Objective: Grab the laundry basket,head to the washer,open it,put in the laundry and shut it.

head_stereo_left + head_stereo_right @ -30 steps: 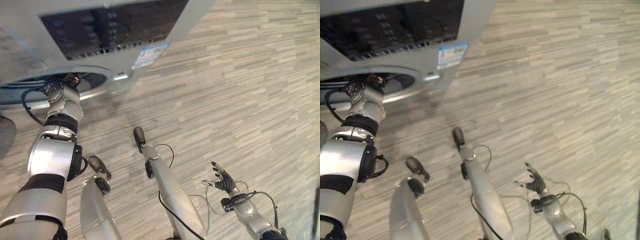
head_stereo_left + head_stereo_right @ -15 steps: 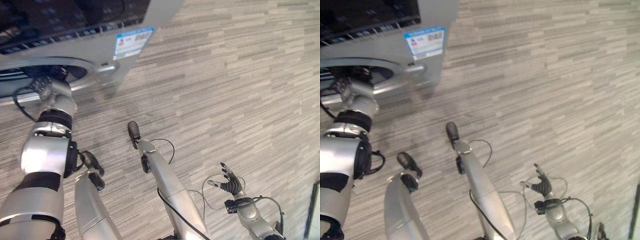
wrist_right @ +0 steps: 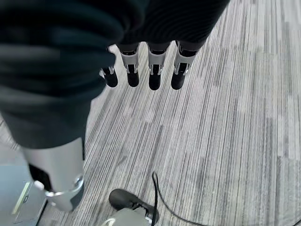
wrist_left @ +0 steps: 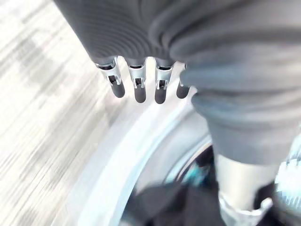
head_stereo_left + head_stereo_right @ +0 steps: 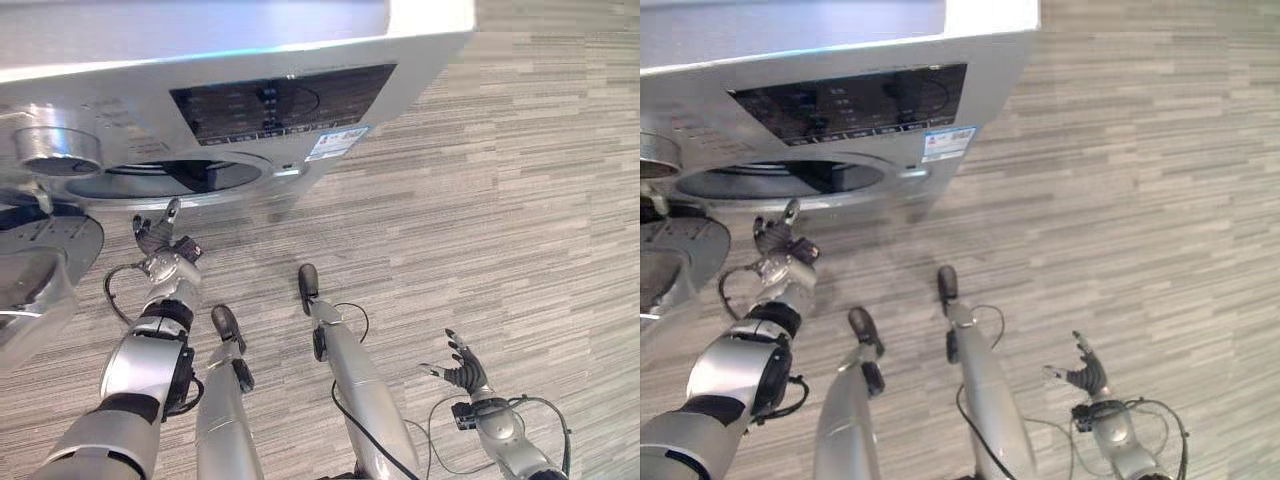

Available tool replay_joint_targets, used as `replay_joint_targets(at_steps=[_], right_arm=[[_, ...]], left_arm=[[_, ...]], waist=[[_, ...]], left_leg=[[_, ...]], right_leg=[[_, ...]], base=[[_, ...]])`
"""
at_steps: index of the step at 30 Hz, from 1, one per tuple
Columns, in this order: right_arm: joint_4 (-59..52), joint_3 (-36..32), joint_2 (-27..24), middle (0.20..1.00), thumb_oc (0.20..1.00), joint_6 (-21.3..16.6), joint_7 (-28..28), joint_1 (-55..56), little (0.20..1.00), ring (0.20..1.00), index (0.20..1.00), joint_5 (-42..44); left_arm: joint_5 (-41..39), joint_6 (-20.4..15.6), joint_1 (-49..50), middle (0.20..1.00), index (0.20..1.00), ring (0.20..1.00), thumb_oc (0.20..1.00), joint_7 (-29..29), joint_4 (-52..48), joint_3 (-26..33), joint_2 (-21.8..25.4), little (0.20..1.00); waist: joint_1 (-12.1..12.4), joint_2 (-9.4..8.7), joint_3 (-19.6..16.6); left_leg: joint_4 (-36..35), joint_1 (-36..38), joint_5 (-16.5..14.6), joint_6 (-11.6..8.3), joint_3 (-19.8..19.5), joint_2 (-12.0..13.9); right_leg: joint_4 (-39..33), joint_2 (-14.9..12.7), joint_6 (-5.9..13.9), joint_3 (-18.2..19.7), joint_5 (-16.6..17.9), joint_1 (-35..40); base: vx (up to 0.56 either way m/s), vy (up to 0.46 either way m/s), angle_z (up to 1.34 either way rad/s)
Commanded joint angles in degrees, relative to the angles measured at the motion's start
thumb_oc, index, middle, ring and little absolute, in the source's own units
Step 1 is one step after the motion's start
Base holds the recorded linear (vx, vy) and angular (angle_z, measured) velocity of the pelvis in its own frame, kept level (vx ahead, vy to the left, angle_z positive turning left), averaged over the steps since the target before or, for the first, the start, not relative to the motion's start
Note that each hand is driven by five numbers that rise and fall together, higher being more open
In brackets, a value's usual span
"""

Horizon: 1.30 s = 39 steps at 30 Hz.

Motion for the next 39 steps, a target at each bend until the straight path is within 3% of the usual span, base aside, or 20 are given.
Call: replay_joint_targets(at_steps=[1,4,8,13,14,19,23,27,31,35,39], right_arm=[[-0.8,-0.8,-1.9,1.000,1.000,0.2,-1.1,1.2,1.000,1.000,1.000,-0.4],[-0.8,-0.6,-2.2,1.000,1.000,0.4,-0.9,0.9,1.000,1.000,1.000,-0.5],[2.7,-0.2,-1.3,1.000,1.000,0.8,-0.5,0.5,1.000,1.000,1.000,-0.9],[11.0,-1.6,1.5,1.000,1.000,3.3,2.0,-1.2,1.000,1.000,1.000,-0.4],[13.0,-2.4,2.1,1.000,1.000,3.6,2.8,-1.3,1.000,1.000,1.000,0.4],[18.9,-5.7,5.0,1.000,1.000,5.4,5.4,-1.4,1.000,1.000,1.000,1.5],[23.4,-7.9,6.4,1.000,1.000,6.1,7.1,-1.3,1.000,1.000,1.000,1.2],[25.4,-9.2,7.2,1.000,1.000,6.8,8.1,-1.1,1.000,1.000,1.000,1.6],[27.8,-10.2,7.3,1.000,1.000,7.3,8.6,-0.3,1.000,1.000,1.000,0.9],[29.6,-9.8,7.1,1.000,1.000,7.7,9.3,0.4,1.000,1.000,1.000,-1.2],[29.3,-10.4,6.9,1.000,1.000,8.0,10.5,1.6,1.000,1.000,1.000,-0.9]], left_arm=[[-1.9,-3.5,-0.5,1.000,1.000,1.000,1.000,-0.2,-1.1,5.2,1.3,1.000],[-1.9,-3.4,-0.2,1.000,1.000,1.000,1.000,-1.1,-1.1,4.6,0.6,1.000],[4.7,-1.8,2.7,1.000,1.000,1.000,1.000,-1.9,-1.0,1.2,-1.3,1.000],[14.0,1.9,13.9,1.000,1.000,1.000,1.000,-6.4,0.9,-2.5,-4.6,1.000],[14.0,2.2,15.8,1.000,1.000,1.000,1.000,-7.3,0.9,-2.1,-5.3,1.000],[8.5,2.4,27.1,1.000,1.000,1.000,1.000,-12.6,-0.3,2.1,-8.5,1.000],[12.4,2.5,34.5,1.000,1.000,1.000,1.000,-14.4,-1.6,1.9,-9.0,1.000],[19.8,2.3,38.6,1.000,1.000,1.000,1.000,-13.6,-2.6,-0.1,-7.6,1.000],[26.3,1.8,40.0,1.000,1.000,1.000,1.000,-11.5,-4.7,-0.8,-4.7,1.000],[34.9,2.3,37.0,1.000,1.000,1.000,1.000,-7.8,-6.7,-1.4,2.2,1.000],[38.7,2.9,35.4,1.000,1.000,1.000,1.000,-6.6,-10.0,-0.2,8.1,1.000]], waist=[[-1.5,0.91,2.5],[-1.4,0.64,2.6],[-0.4,0.86,2.6],[1.9,2.29,1.7],[2.3,2.23,1.6],[5.2,4.25,-3.1],[7.2,5.58,-6.8],[8.5,6.98,-11.0],[9.2,7.97,-14.0],[9.4,8.69,-16.3],[9.5,8.37,-16.8]], left_leg=[[2.6,2.3,-3.7,1.73,-0.7,-1.2],[1.8,3.5,-3.1,1.70,-0.7,-1.6],[0.1,6.4,-1.6,1.84,-1.0,-2.2],[-3.0,14.8,-0.9,1.86,-1.9,-3.0],[-3.9,15.9,1.0,2.19,-1.5,-3.5],[-10.7,25.8,2.9,1.53,-1.7,-4.2],[-15.8,32.2,5.0,1.20,-1.7,-3.9],[-21.1,37.1,7.1,0.74,-2.6,-3.9],[-21.6,38.5,6.8,0.60,-4.2,-4.3],[-21.6,39.5,5.8,0.70,-5.0,-5.2],[-21.6,39.9,5.2,1.11,-5.6,-5.7]], right_leg=[[-1.7,0.4,4.07,0.8,-0.4,4.0],[-3.6,0.2,4.21,1.1,0.7,6.0],[-4.3,0.0,4.28,0.5,1.1,9.0],[-3.3,-0.7,3.96,-0.2,-0.4,16.3],[-4.0,-1.2,3.46,-0.7,0.9,17.3],[-8.5,-1.4,3.88,-2.4,0.6,27.1],[-12.0,-1.7,4.19,-3.8,0.5,33.3],[-15.6,-1.8,4.60,-5.4,0.7,38.3],[-18.9,-2.5,5.13,-7.2,1.4,42.4],[-21.2,-3.9,6.34,-8.5,2.8,45.2],[-21.0,-4.6,6.83,-8.7,2.8,46.1]], base=[[-0.04,0.049,0.09],[-0.04,0.029,0.02],[-0.03,0.000,-0.01],[0.02,0.004,0.03],[-0.01,0.008,0.05],[0.08,0.019,0.23],[0.06,0.023,0.20],[0.04,0.016,0.19],[0.07,0.049,0.38],[0.08,0.086,0.19],[0.06,0.080,0.07]])
